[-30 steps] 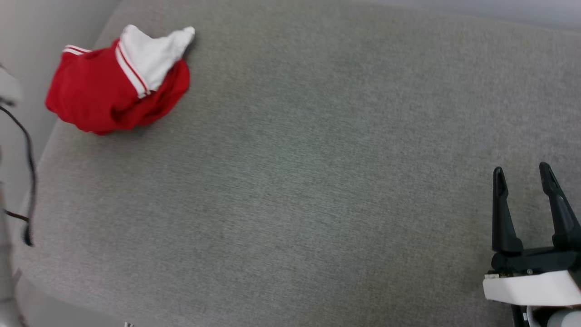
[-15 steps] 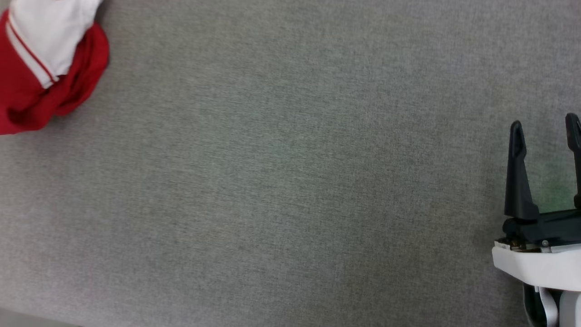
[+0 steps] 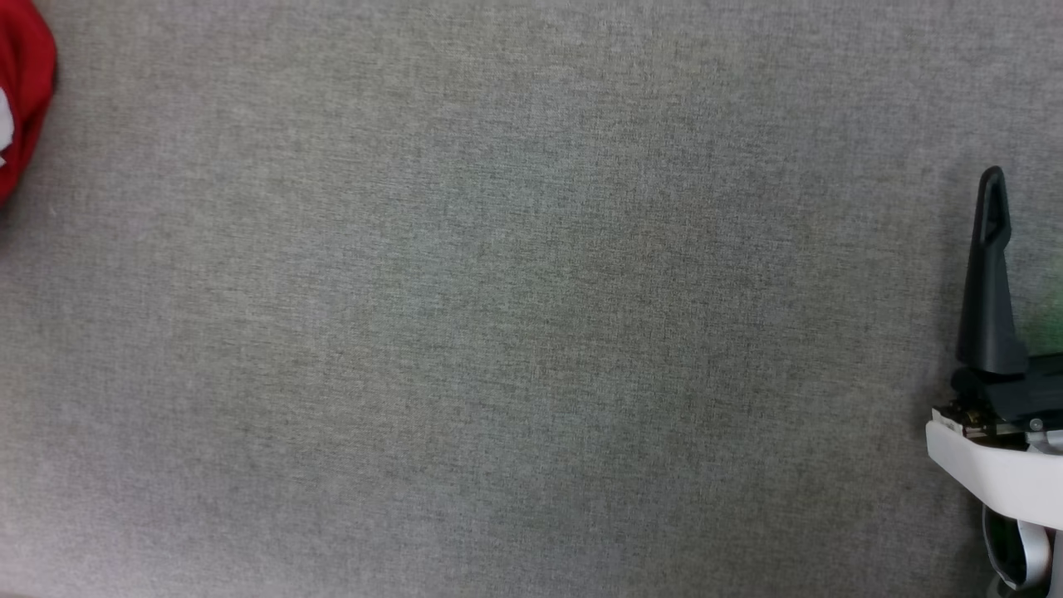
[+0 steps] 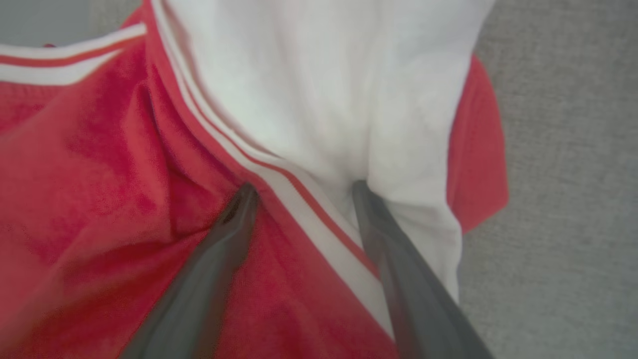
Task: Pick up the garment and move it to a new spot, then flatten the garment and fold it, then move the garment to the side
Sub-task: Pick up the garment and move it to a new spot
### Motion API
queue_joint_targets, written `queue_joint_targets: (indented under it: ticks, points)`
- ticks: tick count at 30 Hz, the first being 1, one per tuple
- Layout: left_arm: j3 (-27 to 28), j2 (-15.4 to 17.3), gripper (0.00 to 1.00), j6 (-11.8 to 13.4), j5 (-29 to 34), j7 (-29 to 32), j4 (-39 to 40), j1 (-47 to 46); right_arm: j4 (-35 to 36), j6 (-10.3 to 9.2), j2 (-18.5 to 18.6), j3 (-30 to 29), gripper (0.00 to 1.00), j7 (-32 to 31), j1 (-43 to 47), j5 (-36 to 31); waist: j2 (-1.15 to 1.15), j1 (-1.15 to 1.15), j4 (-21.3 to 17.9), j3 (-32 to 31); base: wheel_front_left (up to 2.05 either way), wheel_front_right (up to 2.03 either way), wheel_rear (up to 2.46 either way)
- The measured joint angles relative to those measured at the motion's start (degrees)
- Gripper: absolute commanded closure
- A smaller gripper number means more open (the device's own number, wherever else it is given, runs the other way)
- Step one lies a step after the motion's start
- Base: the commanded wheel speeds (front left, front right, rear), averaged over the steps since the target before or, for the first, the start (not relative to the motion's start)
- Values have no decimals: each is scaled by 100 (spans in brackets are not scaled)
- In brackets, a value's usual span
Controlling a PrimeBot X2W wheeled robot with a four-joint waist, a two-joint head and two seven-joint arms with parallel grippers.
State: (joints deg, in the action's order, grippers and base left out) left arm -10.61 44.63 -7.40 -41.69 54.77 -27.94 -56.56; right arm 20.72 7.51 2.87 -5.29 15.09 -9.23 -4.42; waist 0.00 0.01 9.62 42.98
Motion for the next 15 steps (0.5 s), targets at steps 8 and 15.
queue_joint_targets:
  ticks: [8,15]
  points:
    - [-452,90,100,0,-119,-134,-131,-138,60,0,0,-18,0,8,-70,-29,0,-1,-5,158,0,0,0]
    - [-865,232,100,0,-296,-255,-159,-186,-143,0,0,-37,0,1,-46,52,0,0,-19,-93,0,0,0]
